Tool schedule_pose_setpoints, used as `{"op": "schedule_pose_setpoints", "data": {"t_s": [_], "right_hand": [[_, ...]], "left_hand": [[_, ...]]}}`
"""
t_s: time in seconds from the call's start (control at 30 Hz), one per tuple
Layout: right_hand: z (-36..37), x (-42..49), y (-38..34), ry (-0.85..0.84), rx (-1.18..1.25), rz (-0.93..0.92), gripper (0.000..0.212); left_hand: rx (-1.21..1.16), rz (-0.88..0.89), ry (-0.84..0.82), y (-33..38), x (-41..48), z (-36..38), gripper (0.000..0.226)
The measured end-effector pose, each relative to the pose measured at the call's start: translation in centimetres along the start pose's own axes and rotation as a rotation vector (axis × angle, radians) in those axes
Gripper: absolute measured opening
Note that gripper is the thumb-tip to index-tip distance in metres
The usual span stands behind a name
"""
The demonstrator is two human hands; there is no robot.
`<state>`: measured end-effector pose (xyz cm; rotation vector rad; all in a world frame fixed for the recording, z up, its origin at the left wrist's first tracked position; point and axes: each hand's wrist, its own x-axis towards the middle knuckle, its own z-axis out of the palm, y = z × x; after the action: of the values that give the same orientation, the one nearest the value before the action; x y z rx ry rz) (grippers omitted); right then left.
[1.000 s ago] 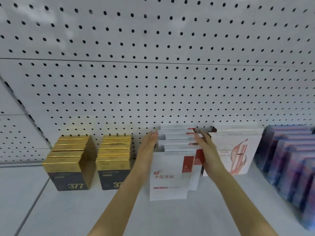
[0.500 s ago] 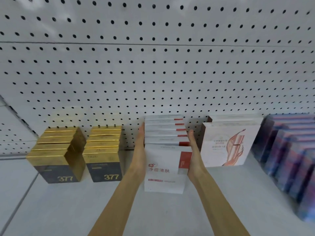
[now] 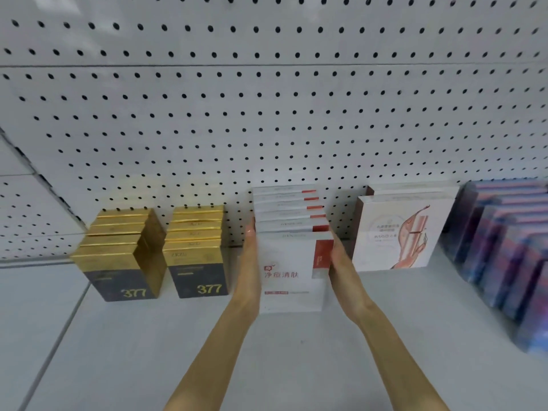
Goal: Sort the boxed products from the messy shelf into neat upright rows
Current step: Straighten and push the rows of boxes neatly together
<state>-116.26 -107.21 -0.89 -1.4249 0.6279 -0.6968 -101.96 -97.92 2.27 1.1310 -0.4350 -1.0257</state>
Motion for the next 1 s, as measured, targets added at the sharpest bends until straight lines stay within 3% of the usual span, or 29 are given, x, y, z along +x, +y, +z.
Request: {"op": "schedule_pose_setpoints", "data": {"t_s": [0.07,0.2,0.37,0.57,0.7,0.77,0.9,1.0], "right_hand": [[1.1,-0.2,0.8,0.081,-0.108,0.008,0.069],[2.4,0.7,1.9,0.241,-0.145,-0.026,0.047],[2.9,0.8,2.0,0.238,-0.141,-0.024,0.052],[3.5,0.4,1.6,0.245,-0.127,-0.03,0.059],[3.1,-0.4,-0.1,0.168,-0.209,0.016,0.062],[1.7,-0.9,-1.2,0.164,-0.276,0.023,0.064],[-3.9,-2.3,-4.6,0.319,-0.467,-0.039,0.061],[-9.3,-2.6,-7.0,0.494,-0.58,-0.083,0.064]], "left_hand": [[0.106,0.034,0.025,-1.2,-0.8,-0.3,0.066],[0.376,0.104,0.013,-2.7,-1.0,-1.1,0.081],[0.369,0.045,-0.025,-3.3,0.0,-2.4,0.075],[0.359,0.044,-0.02,-3.4,0.2,-2.7,0.086],[0.342,0.041,-0.052,-3.2,0.0,-2.9,0.083],[0.345,0.062,-0.041,-2.5,-0.1,-2.9,0.079],[0.409,0.187,0.052,0.2,0.1,-1.6,0.059],[0.561,0.3,0.082,2.8,0.0,0.0,0.064]]}}
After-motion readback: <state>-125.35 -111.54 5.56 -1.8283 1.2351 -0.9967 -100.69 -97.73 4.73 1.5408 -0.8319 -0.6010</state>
